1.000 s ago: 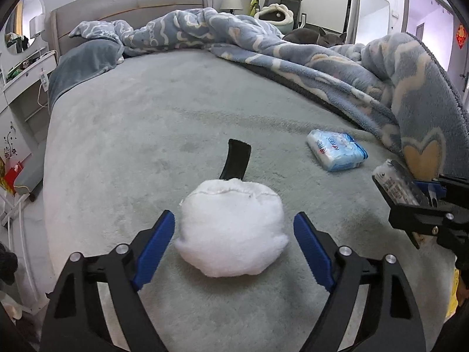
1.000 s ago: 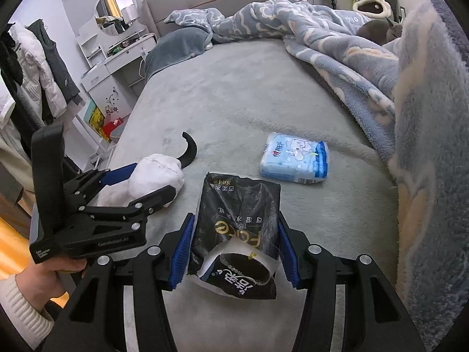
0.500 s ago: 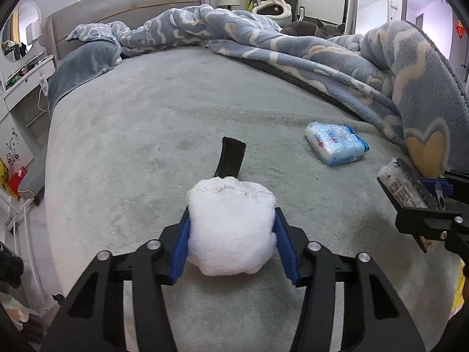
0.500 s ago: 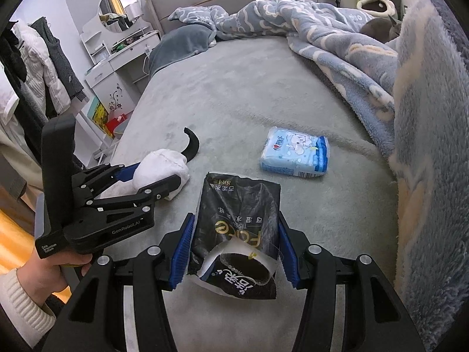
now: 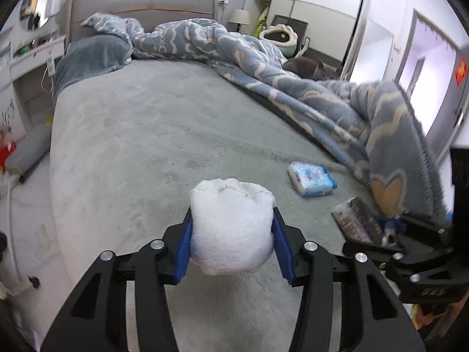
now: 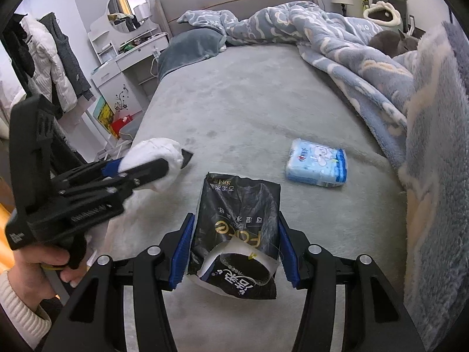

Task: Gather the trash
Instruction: 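Carry the white ball and black bag over the green bin with both grippers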

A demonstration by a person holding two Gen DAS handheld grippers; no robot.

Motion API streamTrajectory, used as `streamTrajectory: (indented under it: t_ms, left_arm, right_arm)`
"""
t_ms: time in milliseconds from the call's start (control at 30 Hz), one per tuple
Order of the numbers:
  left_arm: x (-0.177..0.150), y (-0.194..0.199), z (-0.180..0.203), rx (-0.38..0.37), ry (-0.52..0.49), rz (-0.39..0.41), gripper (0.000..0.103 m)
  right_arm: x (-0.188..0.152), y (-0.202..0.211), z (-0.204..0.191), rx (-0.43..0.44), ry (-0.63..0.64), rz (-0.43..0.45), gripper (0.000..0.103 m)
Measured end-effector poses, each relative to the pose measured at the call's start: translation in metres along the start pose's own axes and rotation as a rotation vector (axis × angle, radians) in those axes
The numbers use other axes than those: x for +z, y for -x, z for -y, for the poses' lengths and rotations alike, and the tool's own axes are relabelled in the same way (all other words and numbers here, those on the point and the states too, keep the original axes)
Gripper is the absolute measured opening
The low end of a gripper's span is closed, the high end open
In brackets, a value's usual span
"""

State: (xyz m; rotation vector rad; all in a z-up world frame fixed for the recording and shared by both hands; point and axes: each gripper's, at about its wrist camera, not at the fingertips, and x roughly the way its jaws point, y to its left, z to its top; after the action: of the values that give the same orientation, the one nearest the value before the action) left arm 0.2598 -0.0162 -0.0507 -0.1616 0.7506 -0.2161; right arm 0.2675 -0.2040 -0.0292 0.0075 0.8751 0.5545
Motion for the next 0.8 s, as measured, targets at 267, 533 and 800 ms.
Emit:
streamTrajectory:
  t_ms: [267,533,800]
  left_arm:
    - [-0.009,0.029,-0.028,-0.122,0.181,-0.011,0.052]
    - [-0.027,0.02,-0.062,-0.115,0.315,-0.049,0.052]
    - [-0.031,0.026,-0.09,-0.144,0.442,-0.008,0.052]
  right_arm:
    - [-0.014,0.013,-0.011,0.003,-0.03,0.0,0.054]
    - [-0.015,0.013,-0.019,0.012,-0.032,-0.002,0.054]
    - [-0.01,0.004,-0.02,0.03,-0.042,-0.01,0.054]
